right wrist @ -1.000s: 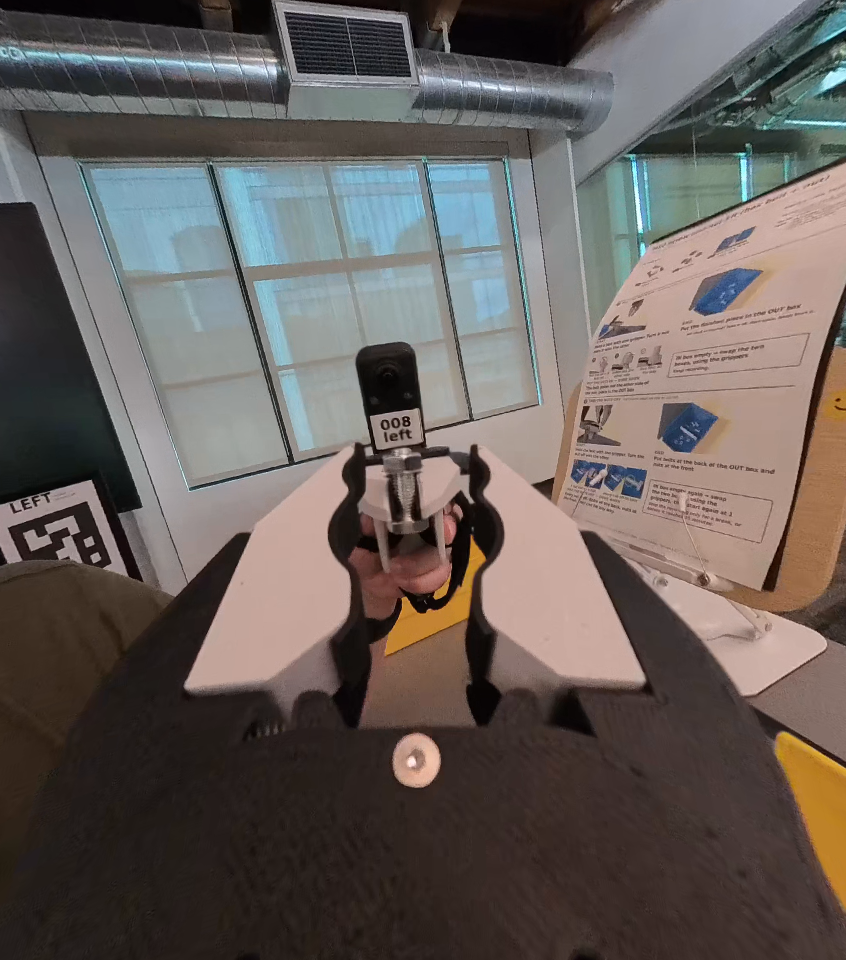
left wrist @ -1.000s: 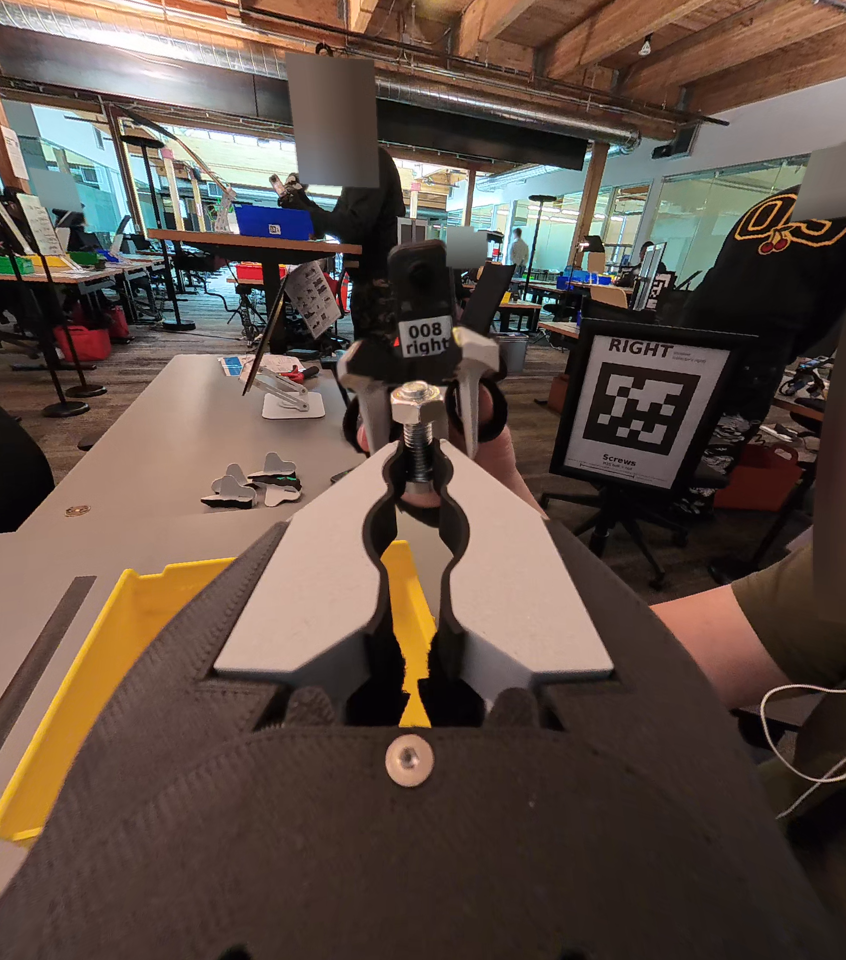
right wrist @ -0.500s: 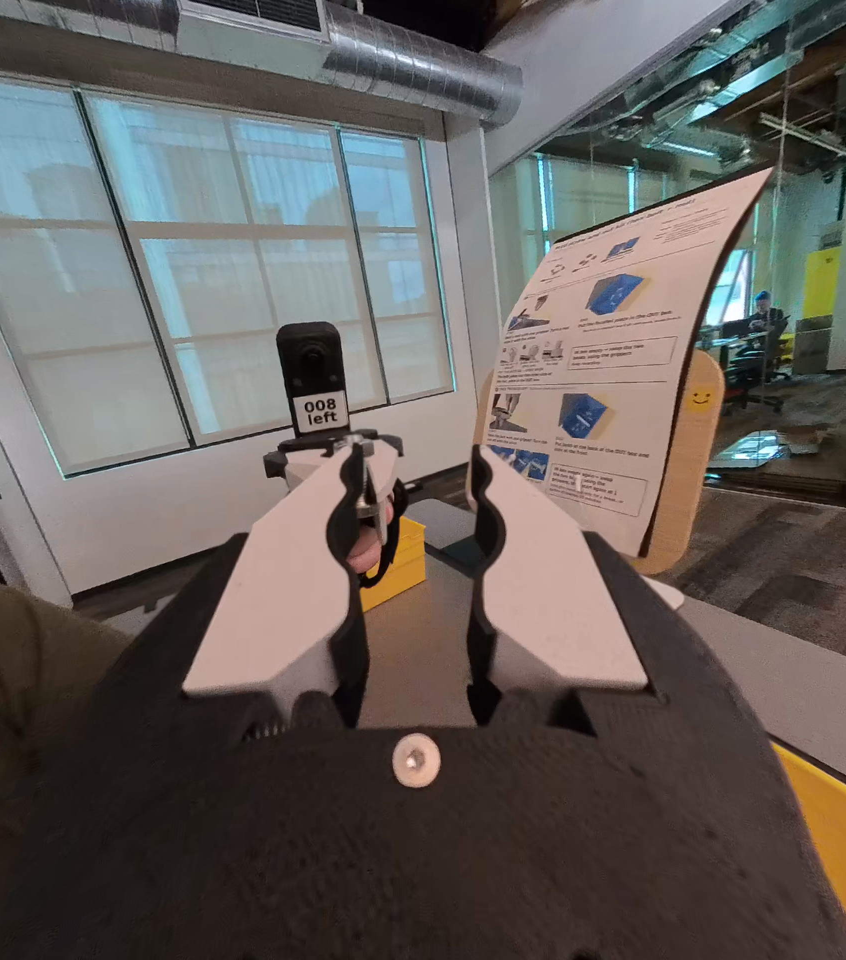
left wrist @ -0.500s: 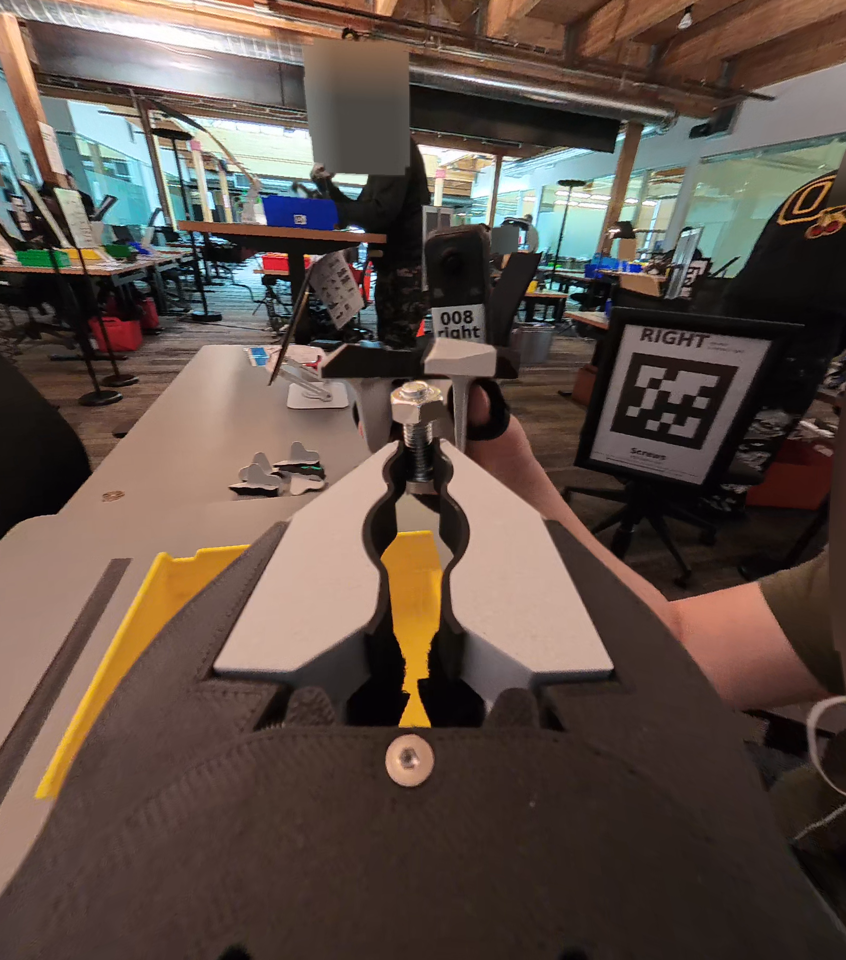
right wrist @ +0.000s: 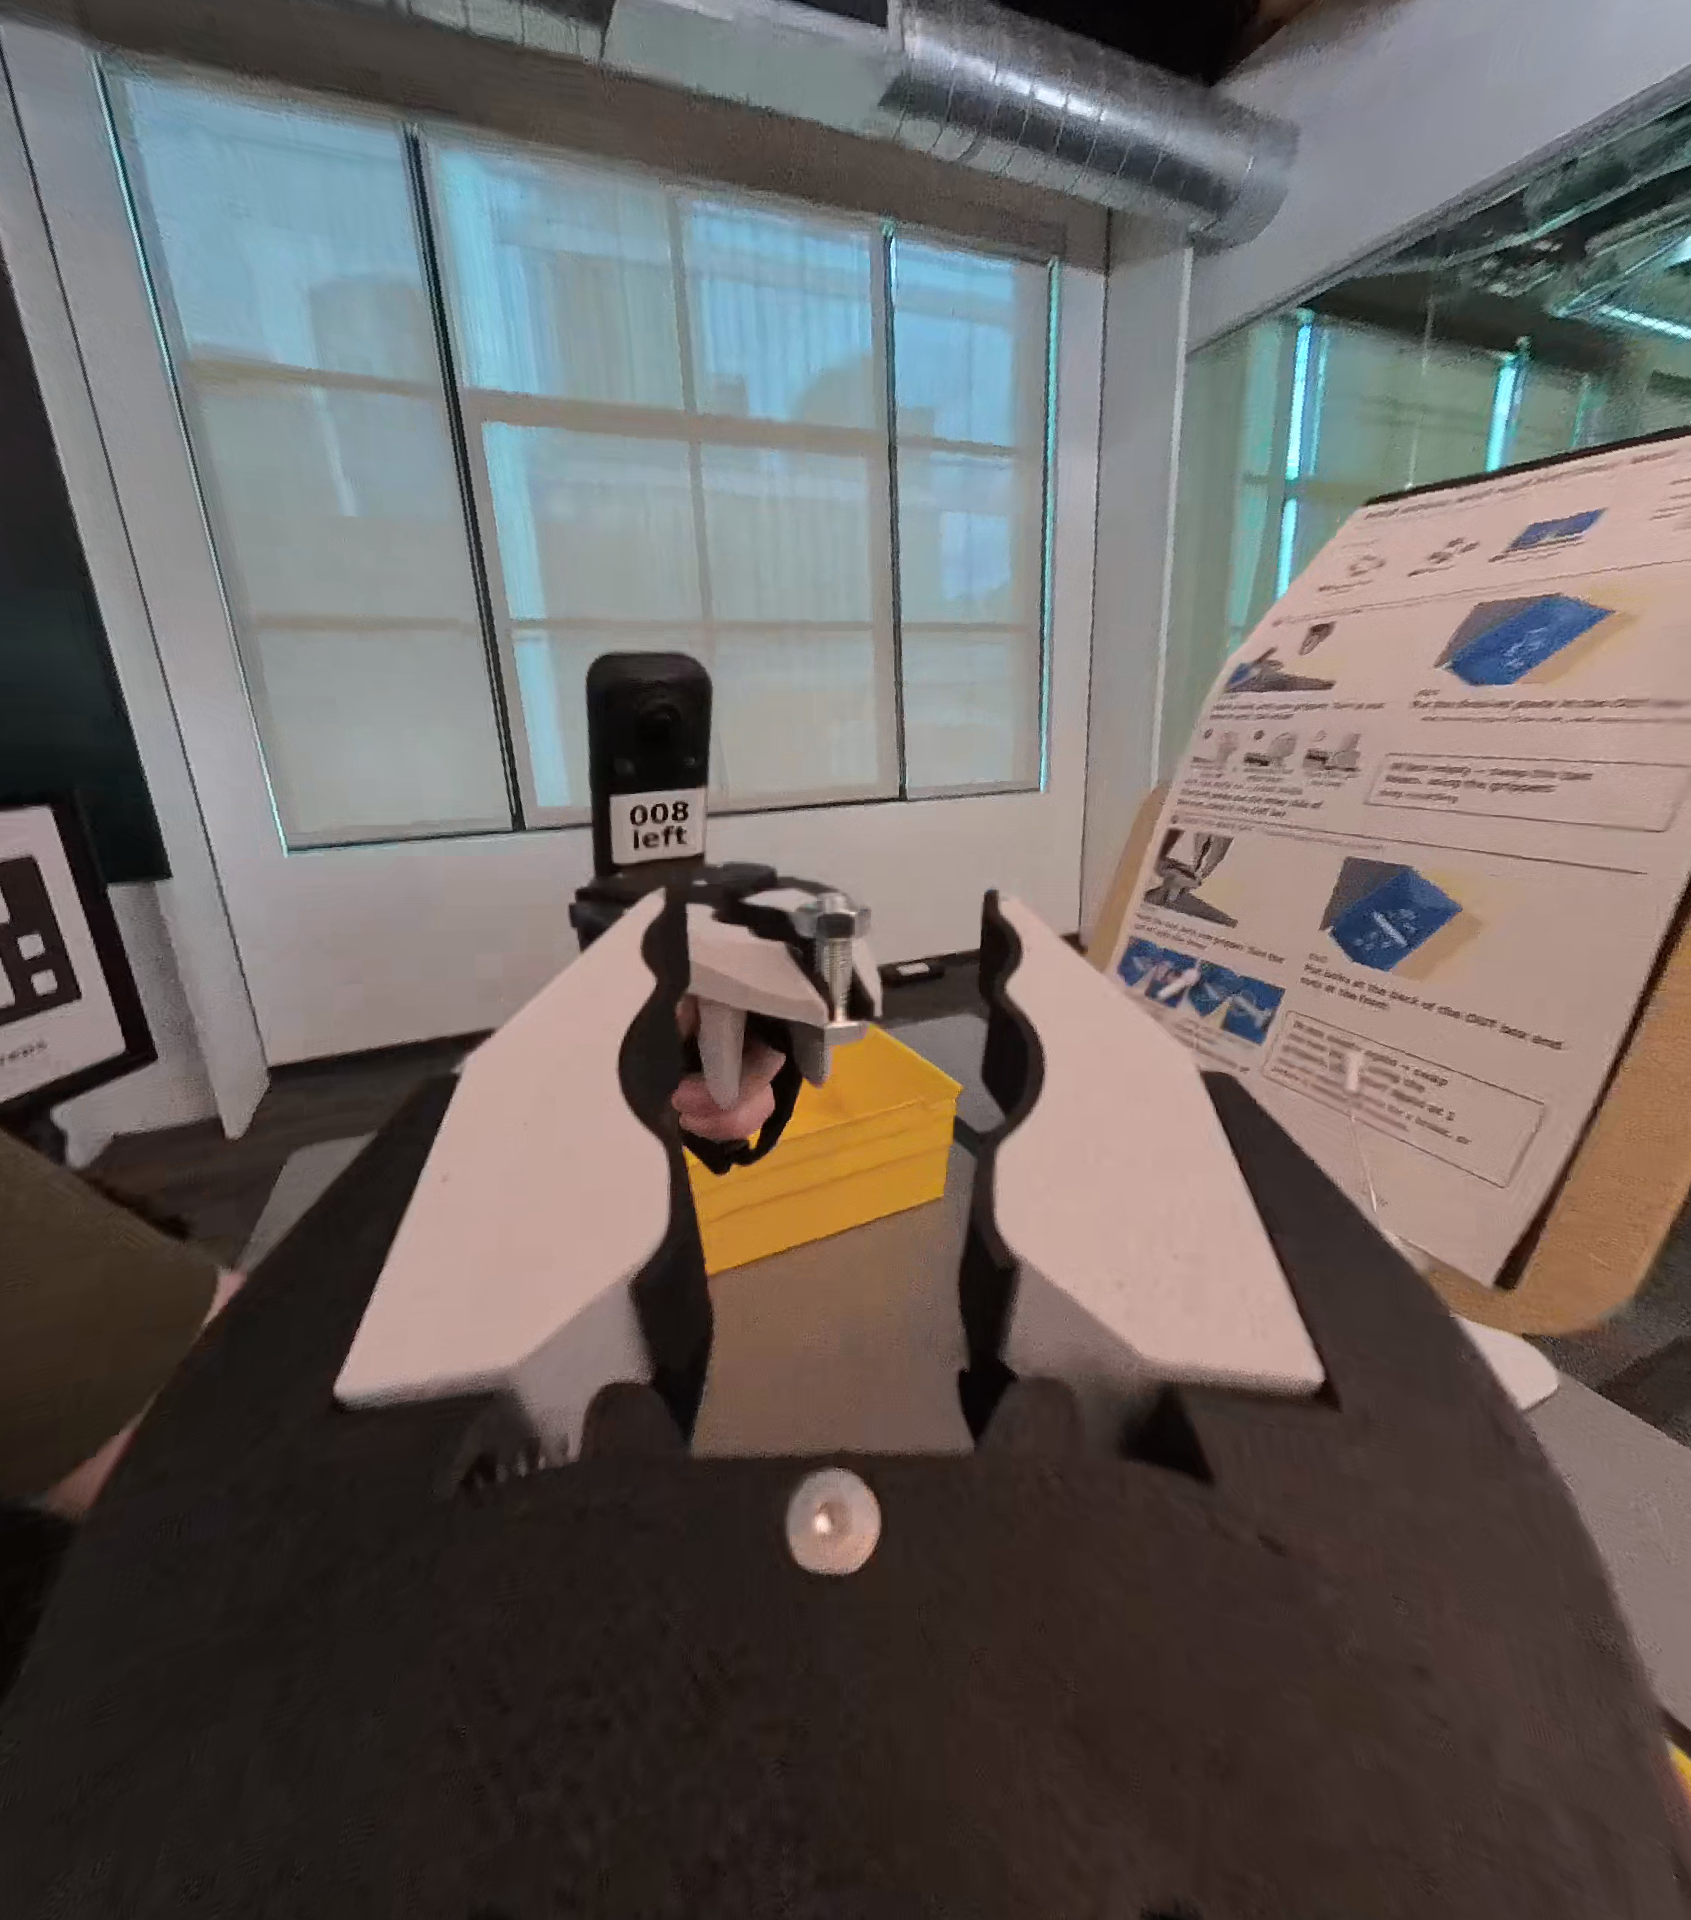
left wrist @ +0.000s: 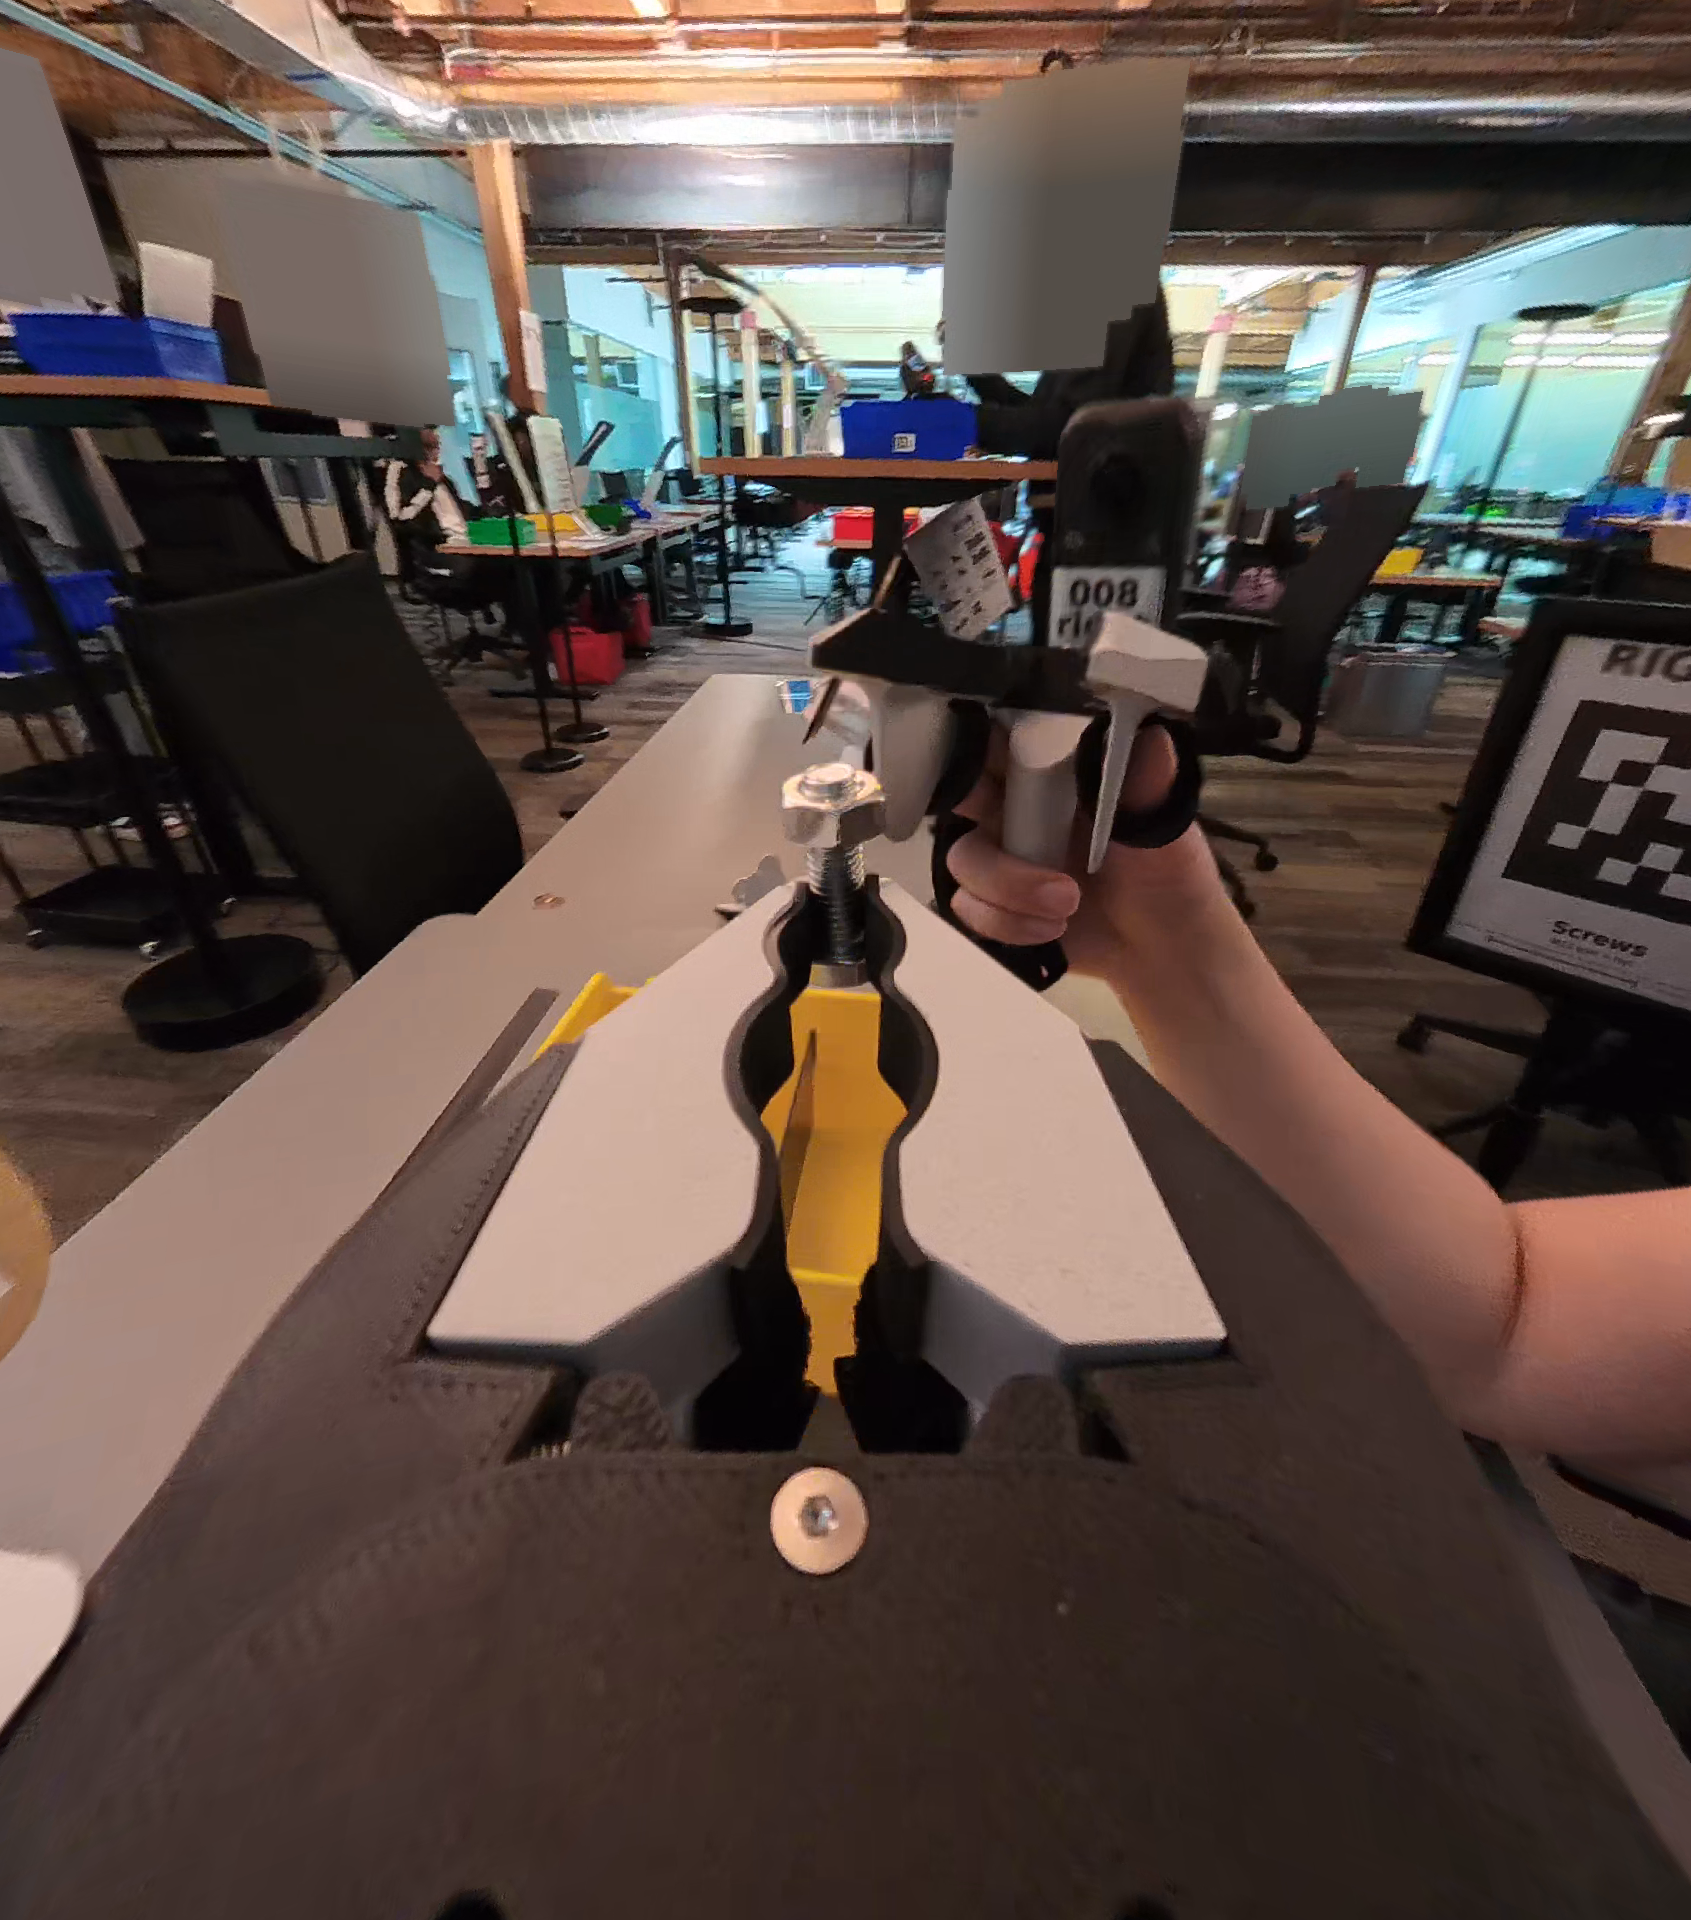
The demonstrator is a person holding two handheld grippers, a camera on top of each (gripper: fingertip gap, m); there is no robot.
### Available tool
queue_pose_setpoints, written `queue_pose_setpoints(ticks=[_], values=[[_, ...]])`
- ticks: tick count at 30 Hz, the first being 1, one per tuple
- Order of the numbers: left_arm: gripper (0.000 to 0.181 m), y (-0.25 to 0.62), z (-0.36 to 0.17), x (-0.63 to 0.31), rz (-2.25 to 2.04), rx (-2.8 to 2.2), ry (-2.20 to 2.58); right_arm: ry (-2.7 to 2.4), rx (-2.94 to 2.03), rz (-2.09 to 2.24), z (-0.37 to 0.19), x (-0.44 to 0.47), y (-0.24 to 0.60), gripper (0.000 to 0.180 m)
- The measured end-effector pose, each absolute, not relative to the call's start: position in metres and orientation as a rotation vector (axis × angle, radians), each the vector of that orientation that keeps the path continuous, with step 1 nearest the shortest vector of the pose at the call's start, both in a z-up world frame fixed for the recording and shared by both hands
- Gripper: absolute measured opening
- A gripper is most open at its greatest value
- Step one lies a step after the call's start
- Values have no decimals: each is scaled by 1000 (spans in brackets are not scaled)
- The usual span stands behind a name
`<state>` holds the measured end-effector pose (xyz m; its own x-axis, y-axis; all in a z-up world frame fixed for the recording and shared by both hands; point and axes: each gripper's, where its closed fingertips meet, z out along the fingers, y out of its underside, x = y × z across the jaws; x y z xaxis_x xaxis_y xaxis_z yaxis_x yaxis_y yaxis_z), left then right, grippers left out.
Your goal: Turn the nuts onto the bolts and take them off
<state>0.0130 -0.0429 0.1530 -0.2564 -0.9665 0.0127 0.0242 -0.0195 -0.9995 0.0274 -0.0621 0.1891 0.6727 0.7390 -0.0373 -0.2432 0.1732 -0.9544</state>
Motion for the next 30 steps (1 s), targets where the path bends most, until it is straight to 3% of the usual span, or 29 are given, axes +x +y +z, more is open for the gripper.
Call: queue_pose_setpoints(ticks=[6,9,22,25,30], values=[[7,-24,142,-1,-1232,-1116,1356,-672,-1355,698,157,-17,-29,57],[7,-24,145,0,-1198,-1080,1387,-667,-1230,658,167,-16,-28,41],[7,-52,150,16,-1245,-972,1467,-633,-1238,727,170,4,-33,42],[7,-54,156,9,-1294,-963,1452,-535,-1254,706,172,26,-29,35],[7,-56,156,6,-1322,-979,1456,-651,-1181,797,183,-8,-49,40]])
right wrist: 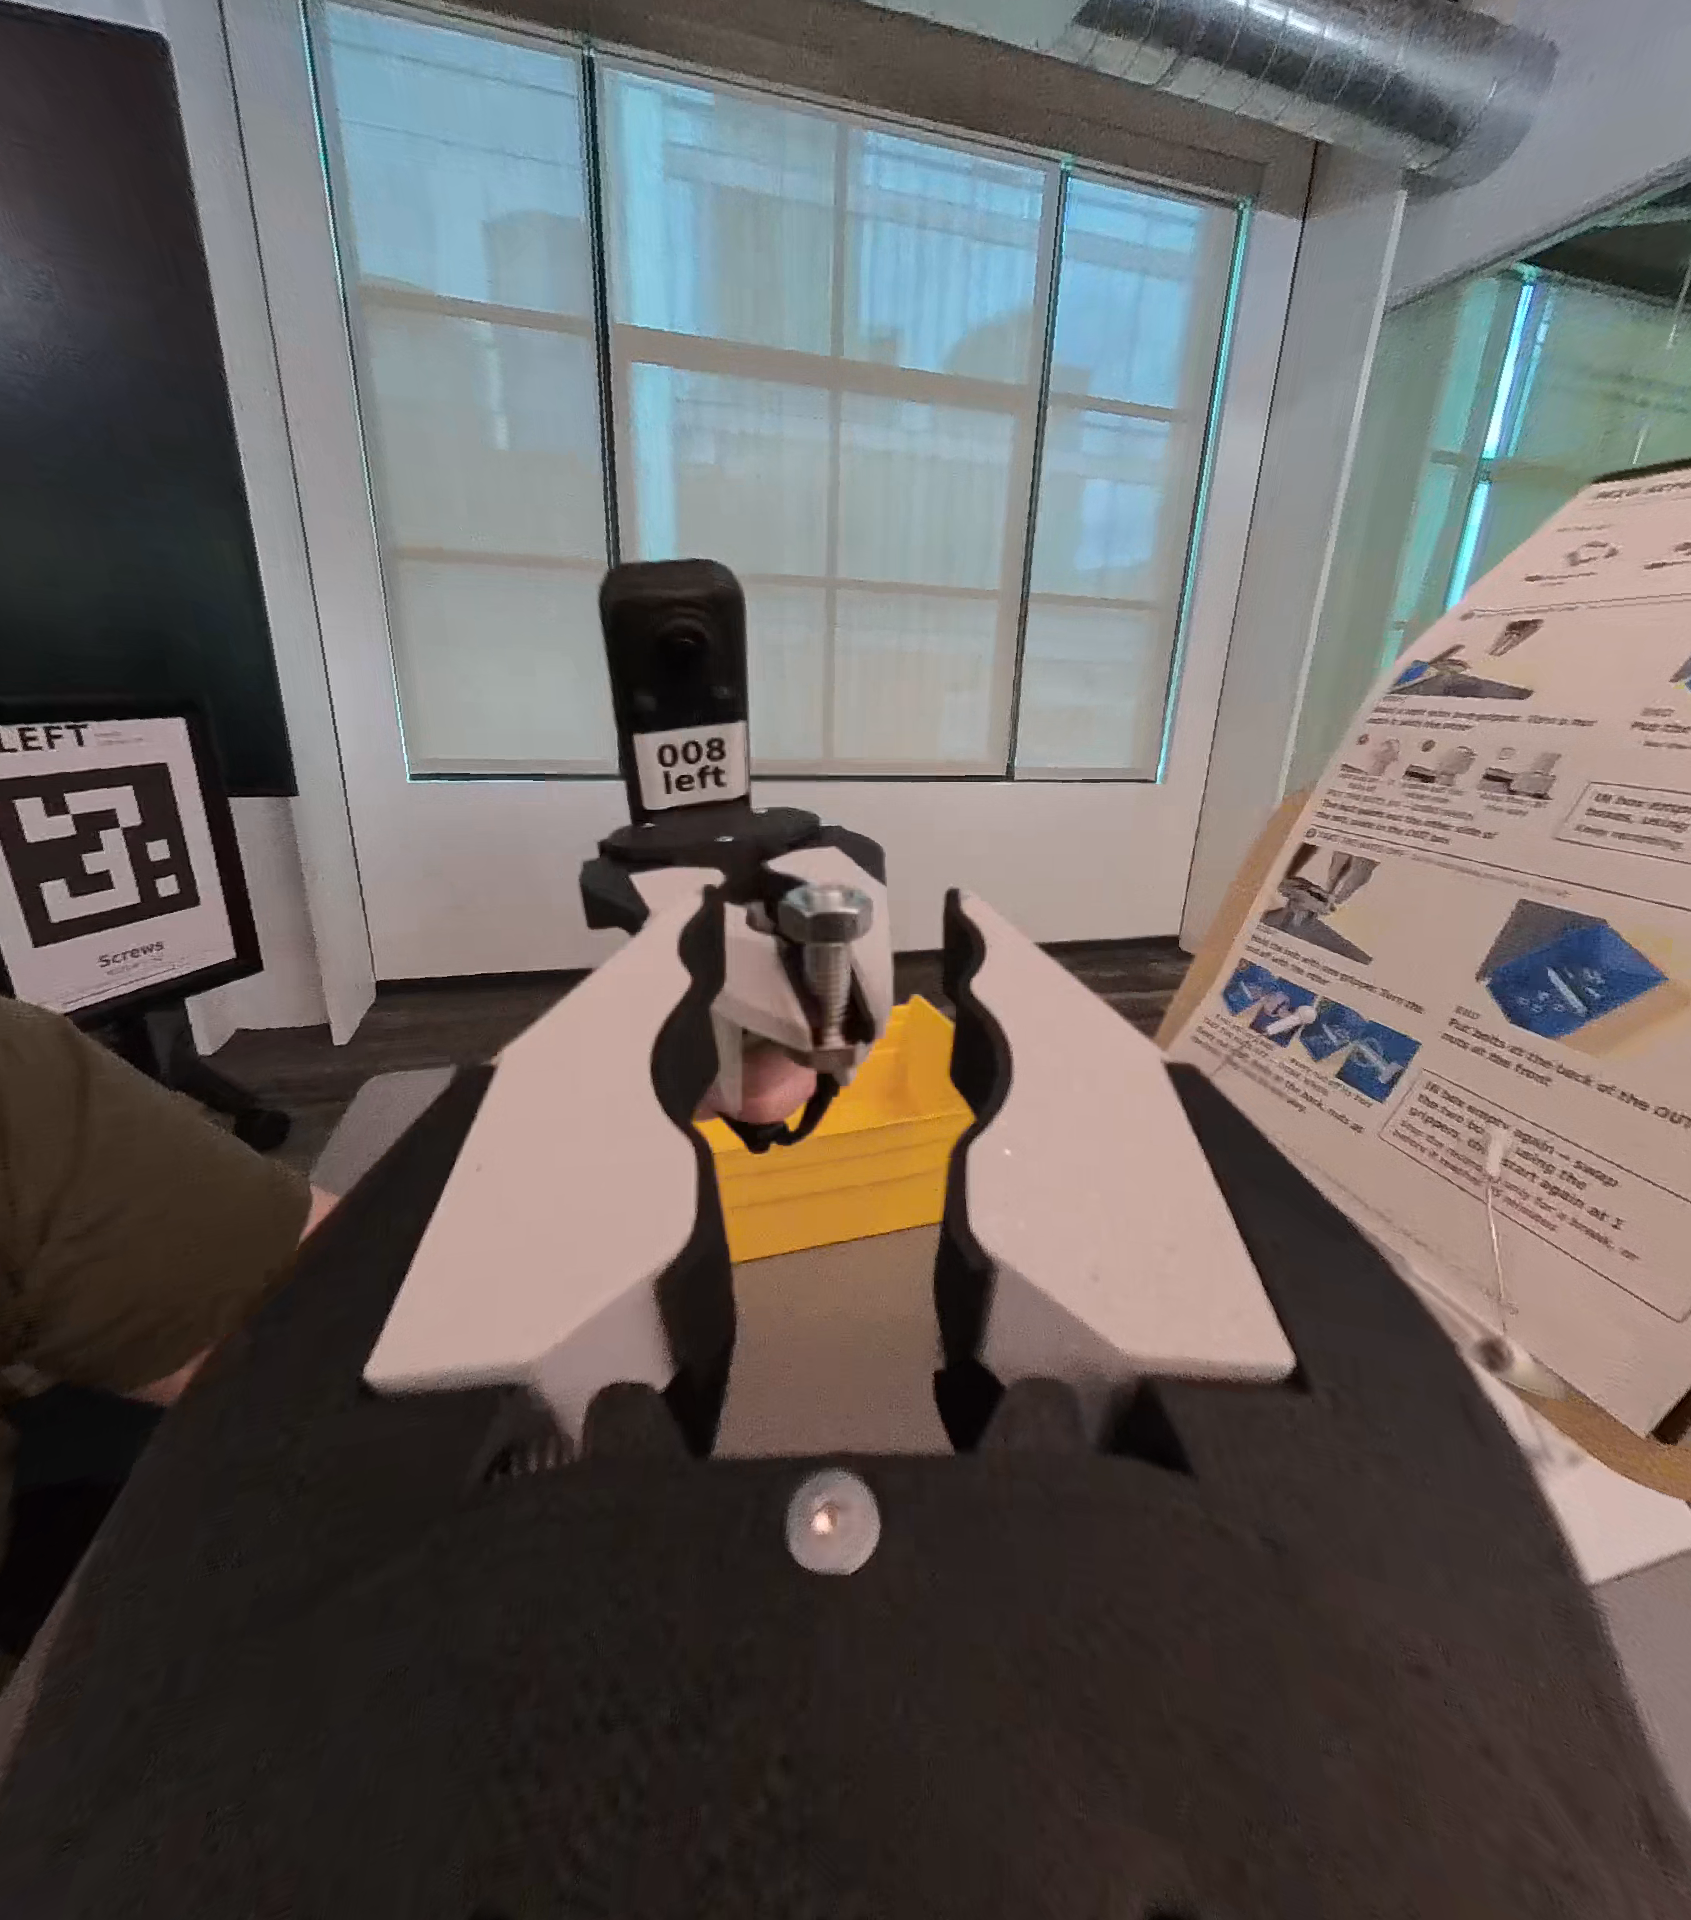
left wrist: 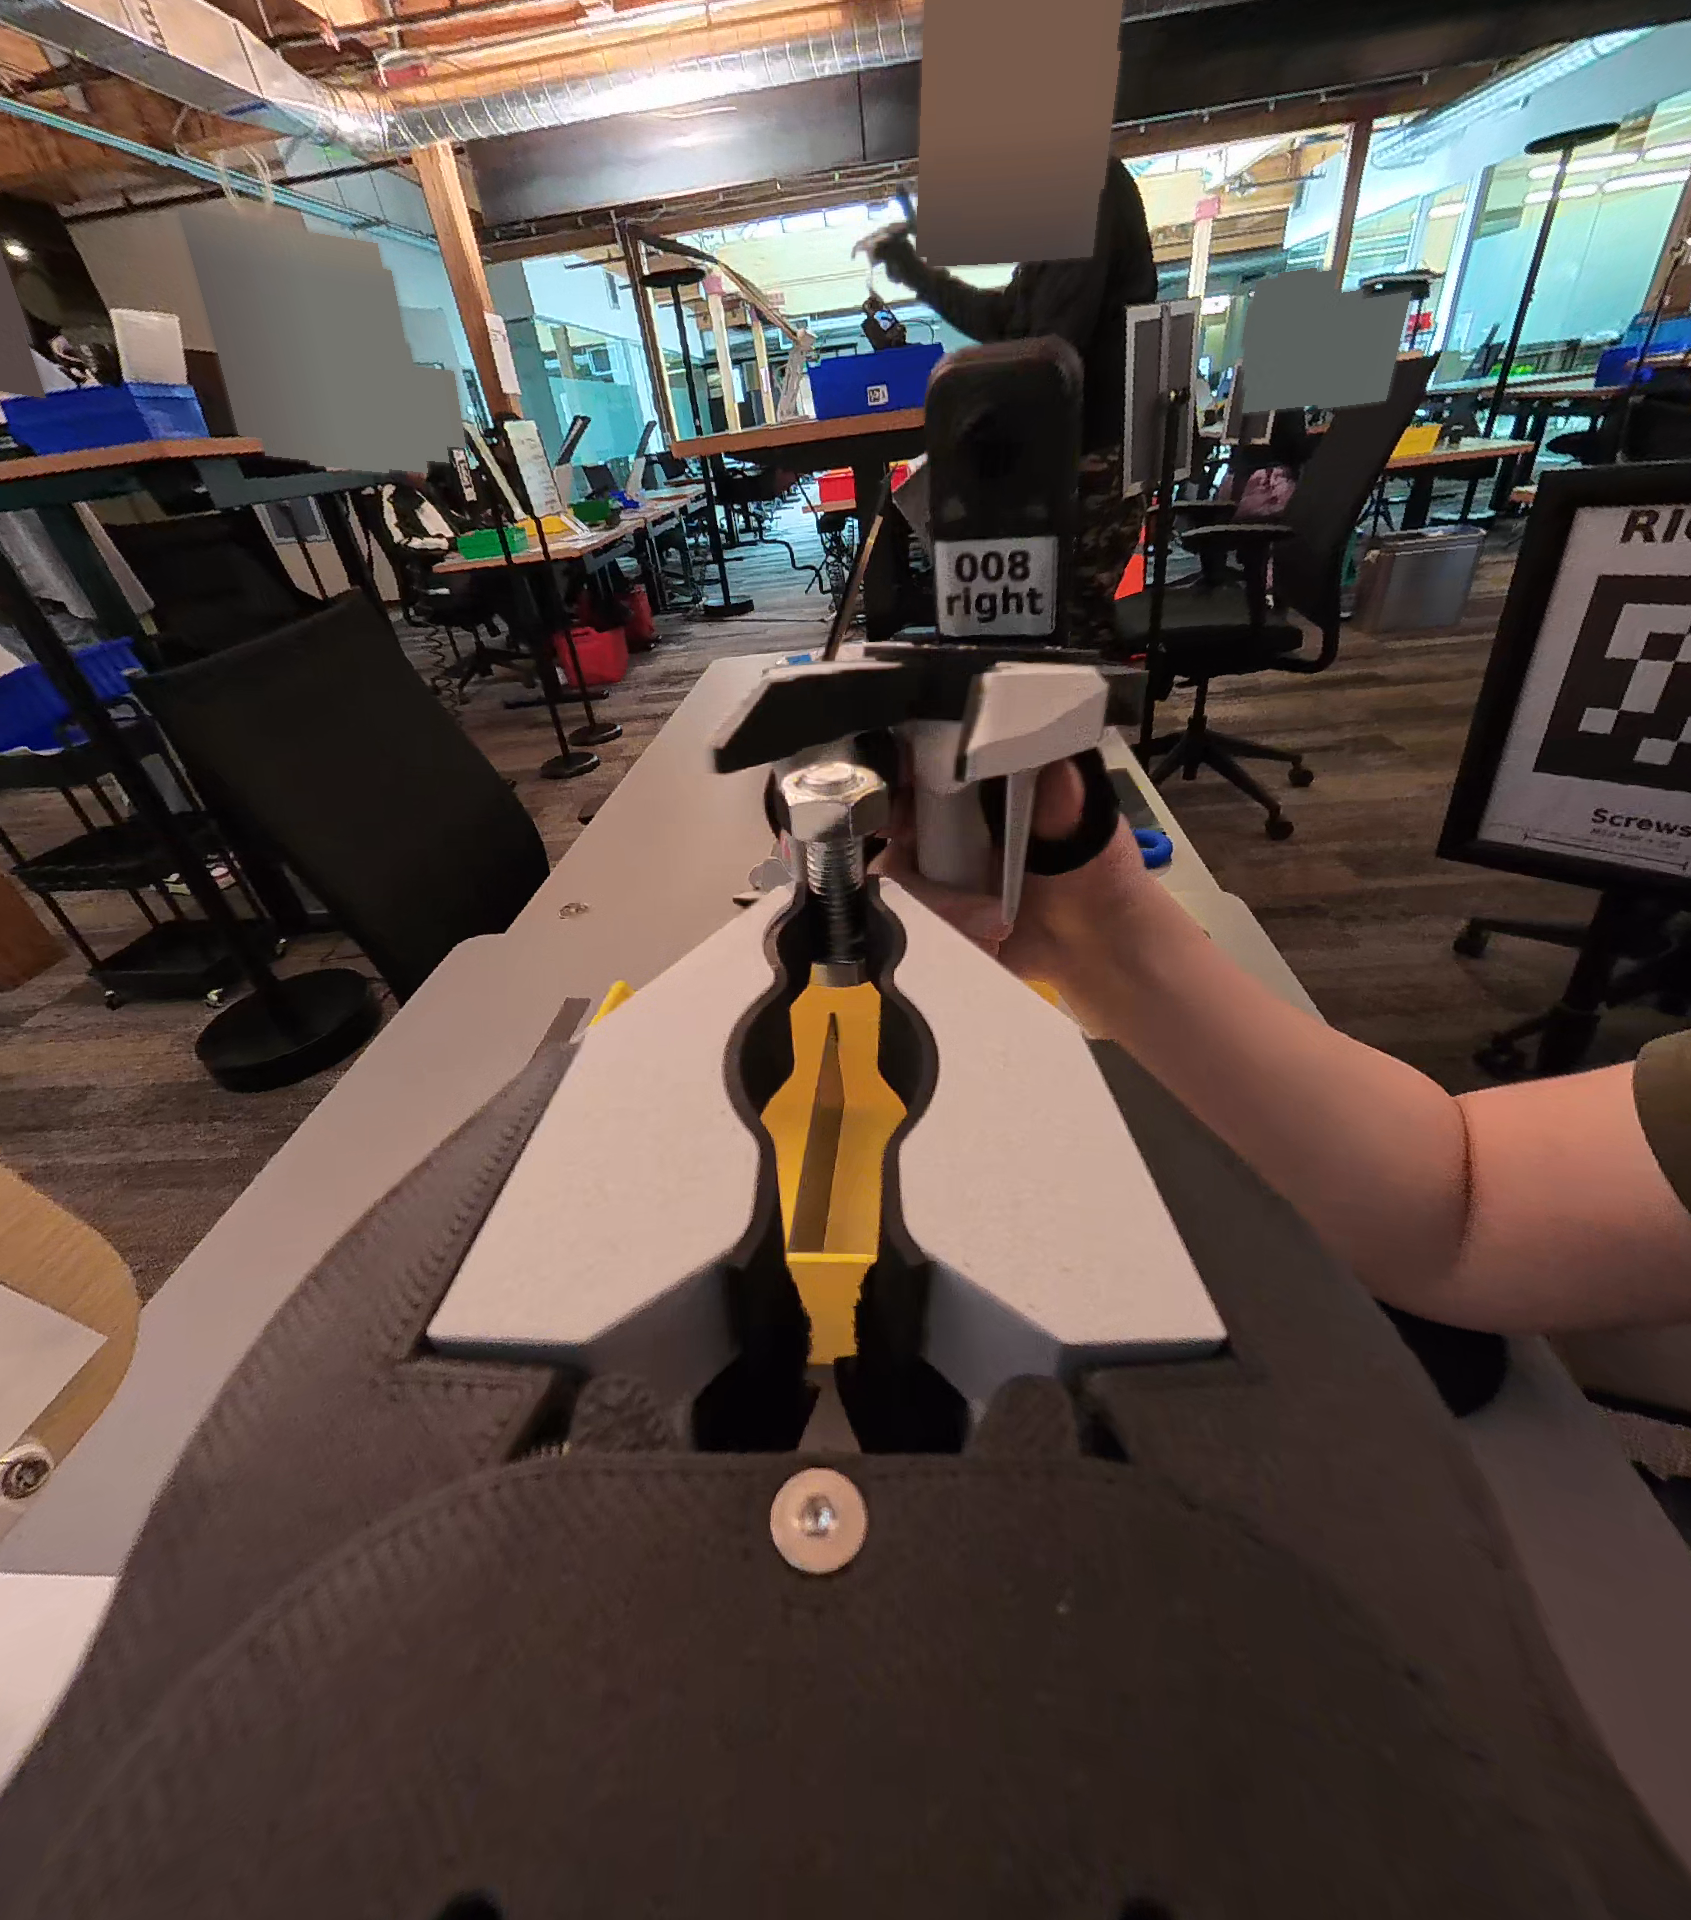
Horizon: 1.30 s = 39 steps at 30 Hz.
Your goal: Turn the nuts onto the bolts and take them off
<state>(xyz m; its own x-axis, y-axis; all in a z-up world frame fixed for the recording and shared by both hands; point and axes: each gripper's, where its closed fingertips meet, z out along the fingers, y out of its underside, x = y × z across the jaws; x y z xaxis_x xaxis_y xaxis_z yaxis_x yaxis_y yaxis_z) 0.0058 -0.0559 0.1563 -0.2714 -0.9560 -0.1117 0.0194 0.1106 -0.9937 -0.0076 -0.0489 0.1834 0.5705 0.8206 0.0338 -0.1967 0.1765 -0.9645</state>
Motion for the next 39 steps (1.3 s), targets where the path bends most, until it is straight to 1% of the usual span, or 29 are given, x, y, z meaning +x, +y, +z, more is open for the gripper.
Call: queue_pose_setpoints(ticks=[2,3,4,6,9,13,15,16,18,20,22,25,27,29,30,31,35,39], values=[[8,-61,155,8,-1334,-969,1475,-640,-1217,794,180,-11,-41,40],[7,-64,155,9,-1350,-962,1480,-641,-1240,798,175,-7,-37,46],[7,-64,154,10,-1351,-970,1480,-633,-1246,829,172,-3,-36,47],[8,-59,153,12,-1334,-981,1467,-577,-1254,883,172,13,-36,40],[8,-62,154,10,-1405,-982,1478,-601,-1232,855,176,14,-43,41],[8,-60,150,14,-1380,-988,1490,-622,-1244,833,178,-2,-42,42],[8,-62,152,13,-1390,-978,1486,-587,-1244,844,177,7,-39,44],[7,-60,153,12,-1385,-983,1480,-538,-1266,846,175,19,-35,37],[7,-60,157,7,-1410,-969,1471,-483,-1301,797,171,37,-31,39],[8,-58,158,6,-1417,-982,1458,-551,-1251,850,180,26,-48,44],[7,-57,154,9,-1381,-987,1472,-608,-1188,893,190,8,-61,46],[8,-65,152,13,-1399,-969,1494,-617,-1259,864,180,-5,-48,46],[7,-70,152,13,-1418,-964,1508,-599,-1274,875,175,0,-41,49],[7,-65,152,13,-1385,-975,1492,-581,-1252,937,175,6,-40,48],[8,-64,153,11,-1388,-975,1488,-555,-1245,943,176,11,-37,43],[8,-63,154,9,-1407,-972,1488,-537,-1234,936,177,16,-36,42],[8,-60,157,5,-1408,-973,1474,-609,-1196,911,184,0,-49,44],[8,-66,155,7,-1423,-960,1497,-616,-1232,873,178,-6,-42,43]])
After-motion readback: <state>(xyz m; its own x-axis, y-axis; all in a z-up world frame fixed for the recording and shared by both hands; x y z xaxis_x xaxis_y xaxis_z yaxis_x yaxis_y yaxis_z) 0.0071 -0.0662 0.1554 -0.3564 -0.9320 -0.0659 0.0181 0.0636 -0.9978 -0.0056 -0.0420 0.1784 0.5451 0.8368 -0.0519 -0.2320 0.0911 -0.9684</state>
